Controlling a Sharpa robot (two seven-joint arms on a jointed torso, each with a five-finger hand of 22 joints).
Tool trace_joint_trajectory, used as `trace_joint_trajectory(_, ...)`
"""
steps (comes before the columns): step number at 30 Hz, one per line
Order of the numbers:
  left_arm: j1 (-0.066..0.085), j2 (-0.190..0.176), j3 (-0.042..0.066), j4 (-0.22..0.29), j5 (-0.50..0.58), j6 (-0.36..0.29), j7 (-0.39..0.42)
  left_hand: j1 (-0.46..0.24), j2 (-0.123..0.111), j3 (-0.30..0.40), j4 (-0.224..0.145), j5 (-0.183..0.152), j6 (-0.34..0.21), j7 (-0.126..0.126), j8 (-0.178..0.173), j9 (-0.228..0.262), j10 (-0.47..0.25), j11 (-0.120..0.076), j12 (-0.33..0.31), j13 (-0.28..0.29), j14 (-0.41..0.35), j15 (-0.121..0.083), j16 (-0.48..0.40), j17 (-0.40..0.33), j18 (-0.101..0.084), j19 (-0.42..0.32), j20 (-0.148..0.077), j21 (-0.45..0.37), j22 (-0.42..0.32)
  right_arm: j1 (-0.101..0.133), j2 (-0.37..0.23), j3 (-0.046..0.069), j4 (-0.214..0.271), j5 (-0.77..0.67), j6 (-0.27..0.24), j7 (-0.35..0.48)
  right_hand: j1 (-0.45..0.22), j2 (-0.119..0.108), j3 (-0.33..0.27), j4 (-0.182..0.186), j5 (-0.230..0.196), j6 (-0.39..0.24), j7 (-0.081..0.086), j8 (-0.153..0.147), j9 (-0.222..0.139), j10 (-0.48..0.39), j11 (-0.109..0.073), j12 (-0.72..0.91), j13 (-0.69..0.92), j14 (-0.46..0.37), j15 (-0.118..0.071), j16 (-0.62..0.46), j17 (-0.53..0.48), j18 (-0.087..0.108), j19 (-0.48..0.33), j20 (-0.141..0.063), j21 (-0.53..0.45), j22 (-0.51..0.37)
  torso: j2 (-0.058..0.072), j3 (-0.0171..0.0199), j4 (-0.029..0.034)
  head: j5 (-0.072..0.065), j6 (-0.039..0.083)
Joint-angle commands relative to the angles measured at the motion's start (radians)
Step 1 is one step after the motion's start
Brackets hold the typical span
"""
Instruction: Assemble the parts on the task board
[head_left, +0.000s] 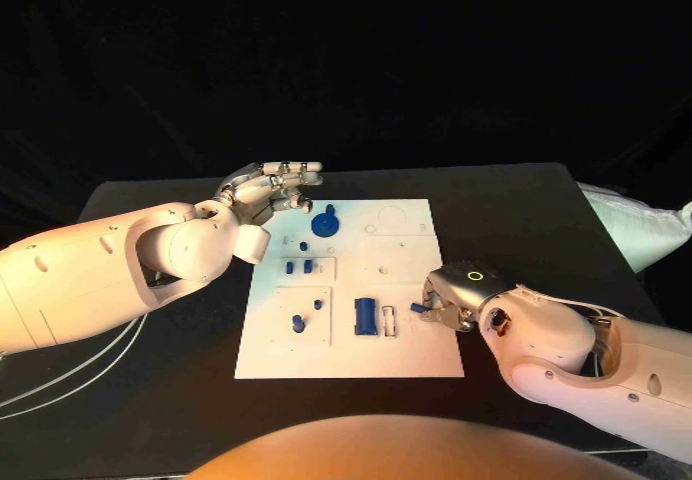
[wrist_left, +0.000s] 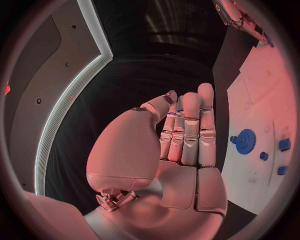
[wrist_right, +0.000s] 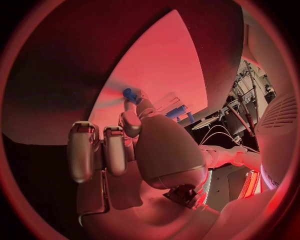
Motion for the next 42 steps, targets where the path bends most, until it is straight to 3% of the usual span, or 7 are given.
trace_joint_trajectory(1, 0.000, 0.002, 0.001, 0.001, -0.004, 0.021, 0.001, -0.003, 0.011, -0.007, -0.002, 0.003, -0.007, 0.000, 0.006, -0.001, -0.007, 0.003, 0.002, 0.001, -0.005, 0.001, 0.005, -0.001, 0.010, 0.003, 0.006, -0.006, -0.001, -0.021, 0.000, -0.018, -0.029, -0.005, 0.125, -0.022, -0.008, -0.020, 0.026, 0.004, 0.055, 0.006, 0.002, -0.002, 0.000, -0.006, -0.003, -0.005, -0.001, 0.072, -0.004, 0.003, 0.122, -0.012, 0.002, 0.002, 0.001, 0.002, 0.001, 0.0000, -0.0012, 0.001, 0.001)
trace_joint_trajectory(6, 0.000, 0.003, 0.000, 0.002, -0.006, 0.022, 0.000, -0.003, 0.012, -0.008, -0.002, 0.003, -0.008, 0.000, 0.007, -0.001, -0.009, 0.003, 0.003, 0.001, -0.006, 0.001, 0.005, -0.002, 0.010, 0.003, 0.006, -0.007, -0.002, -0.021, -0.001, -0.018, -0.032, 0.041, 0.094, -0.031, -0.022, -0.041, 0.099, 0.012, 0.200, 0.013, 0.000, -0.007, -0.002, -0.003, -0.007, -0.007, 0.000, 0.072, -0.007, 0.003, 0.123, -0.013, 0.005, 0.000, 0.003, 0.006, 0.001, -0.0003, -0.0004, 0.002, 0.001)
trace_joint_trajectory(13, 0.000, 0.002, 0.000, 0.002, -0.007, 0.023, -0.002, -0.003, 0.012, -0.008, -0.002, 0.003, -0.008, 0.000, 0.007, -0.001, -0.009, 0.003, 0.004, 0.001, -0.006, 0.001, 0.005, -0.002, 0.011, 0.003, 0.006, -0.007, -0.002, -0.020, -0.013, -0.015, -0.010, 0.224, -0.034, -0.037, -0.057, -0.066, 0.223, 0.018, 0.305, 0.021, -0.002, -0.007, 0.002, 0.014, -0.009, 0.010, 0.014, 0.074, -0.008, 0.007, 0.131, -0.015, 0.009, -0.002, 0.009, 0.017, 0.000, 0.0008, -0.0012, 0.005, -0.002)
trace_joint_trajectory(17, 0.000, 0.003, 0.000, 0.002, -0.008, 0.023, -0.002, -0.003, 0.012, -0.008, -0.002, 0.003, -0.008, 0.000, 0.007, -0.001, -0.009, 0.003, 0.004, 0.001, -0.006, 0.001, 0.005, -0.002, 0.011, 0.003, 0.006, -0.007, -0.002, -0.013, -0.021, -0.008, 0.016, 0.345, -0.120, -0.036, -0.107, -0.097, 0.307, 0.026, 0.310, 0.022, -0.003, -0.006, 0.009, 0.019, -0.009, 0.010, 0.016, 0.075, -0.008, 0.008, 0.132, -0.015, 0.010, -0.002, 0.010, 0.019, 0.000, 0.0003, -0.0011, 0.005, -0.001)
trace_joint_trajectory(22, 0.000, 0.003, 0.000, 0.003, -0.009, 0.023, -0.003, -0.003, 0.012, -0.008, -0.002, 0.003, -0.008, 0.000, 0.007, -0.001, -0.009, 0.003, 0.004, 0.001, -0.006, 0.001, 0.005, -0.002, 0.011, 0.003, 0.006, -0.007, -0.002, 0.000, -0.026, -0.003, 0.045, 0.473, -0.188, -0.034, -0.165, -0.112, 0.331, 0.051, 0.285, 0.025, -0.005, -0.004, 0.014, 0.029, -0.009, 0.020, 0.023, 0.076, -0.008, 0.010, 0.136, -0.016, 0.011, -0.002, 0.012, 0.022, 0.002, 0.0001, -0.0008, 0.003, -0.001)
trace_joint_trajectory(31, -0.001, 0.001, 0.000, 0.006, -0.010, 0.024, -0.004, -0.002, 0.012, -0.008, -0.003, 0.004, -0.009, 0.000, 0.007, -0.001, -0.010, 0.003, 0.004, 0.001, -0.006, 0.001, 0.005, -0.002, 0.011, 0.003, 0.006, -0.007, -0.002, 0.005, -0.006, -0.002, 0.048, 0.586, -0.190, -0.032, -0.263, -0.138, 0.315, 0.096, 0.343, 0.035, -0.009, 0.001, 0.022, 0.045, -0.012, 0.043, 0.041, 0.078, -0.011, 0.015, 0.144, -0.017, 0.016, -0.004, 0.017, 0.032, 0.001, -0.0003, -0.0002, 0.005, -0.005)
trace_joint_trajectory(42, 0.000, -0.001, 0.000, 0.008, -0.011, 0.025, -0.006, -0.002, 0.012, -0.008, -0.003, 0.004, -0.009, 0.000, 0.007, -0.001, -0.010, 0.003, 0.004, 0.001, -0.006, 0.001, 0.005, -0.002, 0.011, 0.003, 0.006, -0.007, -0.002, 0.005, 0.032, -0.002, 0.036, 0.613, -0.195, -0.031, -0.317, -0.134, 0.284, 0.125, 0.359, 0.043, -0.012, 0.005, 0.028, 0.055, -0.013, 0.060, 0.054, 0.079, -0.013, 0.020, 0.150, -0.019, 0.020, -0.004, 0.021, 0.039, 0.001, 0.0002, -0.0006, 0.008, -0.006)
